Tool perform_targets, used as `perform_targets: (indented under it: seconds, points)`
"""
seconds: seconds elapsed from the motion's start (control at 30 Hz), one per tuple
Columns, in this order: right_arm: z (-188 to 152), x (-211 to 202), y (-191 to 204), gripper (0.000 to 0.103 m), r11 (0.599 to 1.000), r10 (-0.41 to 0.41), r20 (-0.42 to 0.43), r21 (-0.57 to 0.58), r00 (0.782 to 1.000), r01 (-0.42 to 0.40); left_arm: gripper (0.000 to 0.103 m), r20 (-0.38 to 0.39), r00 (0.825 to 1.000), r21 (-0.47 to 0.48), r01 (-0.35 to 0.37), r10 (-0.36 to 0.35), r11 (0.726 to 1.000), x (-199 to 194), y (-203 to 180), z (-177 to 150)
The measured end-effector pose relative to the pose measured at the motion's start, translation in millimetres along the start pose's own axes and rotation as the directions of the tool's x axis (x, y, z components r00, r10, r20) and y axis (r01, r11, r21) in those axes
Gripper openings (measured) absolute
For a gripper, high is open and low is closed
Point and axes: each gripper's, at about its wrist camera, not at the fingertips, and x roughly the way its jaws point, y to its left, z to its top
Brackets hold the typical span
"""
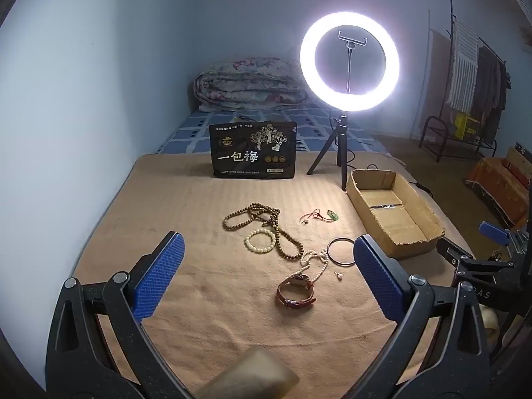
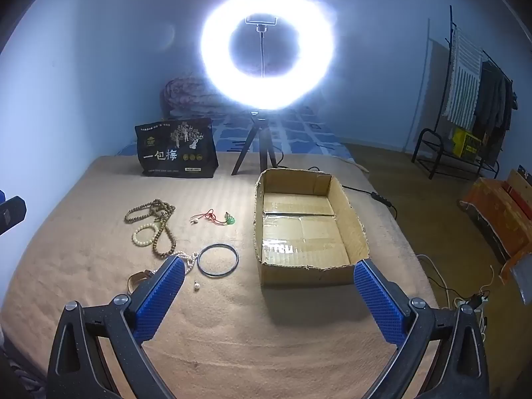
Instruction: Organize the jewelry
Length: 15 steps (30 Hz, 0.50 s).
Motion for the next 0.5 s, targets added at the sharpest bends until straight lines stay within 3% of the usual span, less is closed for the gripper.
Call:
perform_targets:
  seconds: [0.5]
  points:
    - [0.0, -2.0, 0.9, 0.103, 1.000, 0.000, 0.003, 0.006, 1.000, 0.000, 0.103, 0.010, 1.000, 0.010, -0.009, 0.009, 1.000, 0.4, 0.3, 0.2]
